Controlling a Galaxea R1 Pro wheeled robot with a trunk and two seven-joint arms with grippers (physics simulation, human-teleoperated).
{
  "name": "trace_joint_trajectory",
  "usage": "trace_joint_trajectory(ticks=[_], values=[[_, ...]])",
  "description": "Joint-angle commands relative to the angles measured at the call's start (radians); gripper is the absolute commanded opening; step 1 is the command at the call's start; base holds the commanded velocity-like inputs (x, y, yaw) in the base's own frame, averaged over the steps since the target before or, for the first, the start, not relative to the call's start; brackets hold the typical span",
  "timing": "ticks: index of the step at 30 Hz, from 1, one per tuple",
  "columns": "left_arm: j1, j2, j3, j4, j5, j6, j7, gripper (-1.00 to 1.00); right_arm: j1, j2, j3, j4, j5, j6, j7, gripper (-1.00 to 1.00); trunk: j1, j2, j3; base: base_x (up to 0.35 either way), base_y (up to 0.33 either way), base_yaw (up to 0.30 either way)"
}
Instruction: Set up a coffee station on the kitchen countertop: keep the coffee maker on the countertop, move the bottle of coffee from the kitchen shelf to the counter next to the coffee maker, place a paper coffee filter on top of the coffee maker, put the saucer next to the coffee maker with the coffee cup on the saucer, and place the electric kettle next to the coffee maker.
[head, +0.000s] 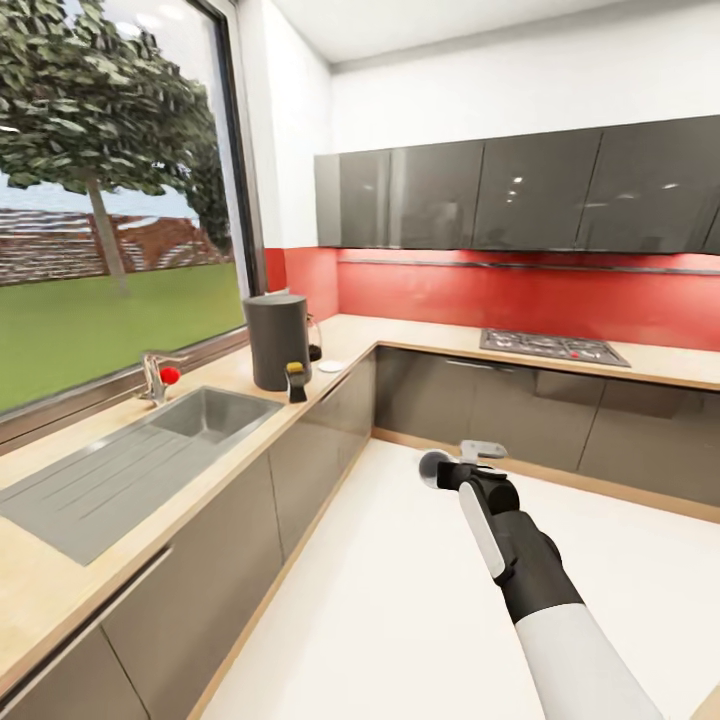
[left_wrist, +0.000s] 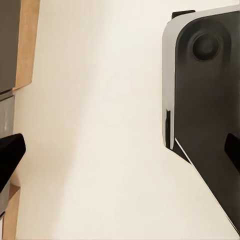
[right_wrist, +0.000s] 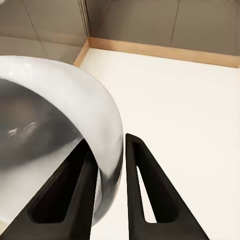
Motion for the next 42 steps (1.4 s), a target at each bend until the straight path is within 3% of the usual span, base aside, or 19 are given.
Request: trace_joint_trajectory(ticks=[1,42], values=[[0.000,0.000,0.008,0.000,-0.011,0.000,0.003,1.00,0.000,0.000,0.001,-0.001,-0.012,0.001,-0.008,-1.00,0.001,-0.001,0.000,0.260,-0.176,0.000],[0.000,0.001,0.009,0.000,-0.009,-0.002,0.003,1.00,0.000,0.003,0.001,-0.003,-0.015,0.001,-0.010,-1.00,0.001,-0.001,0.000,0.275,-0.156,0.000]])
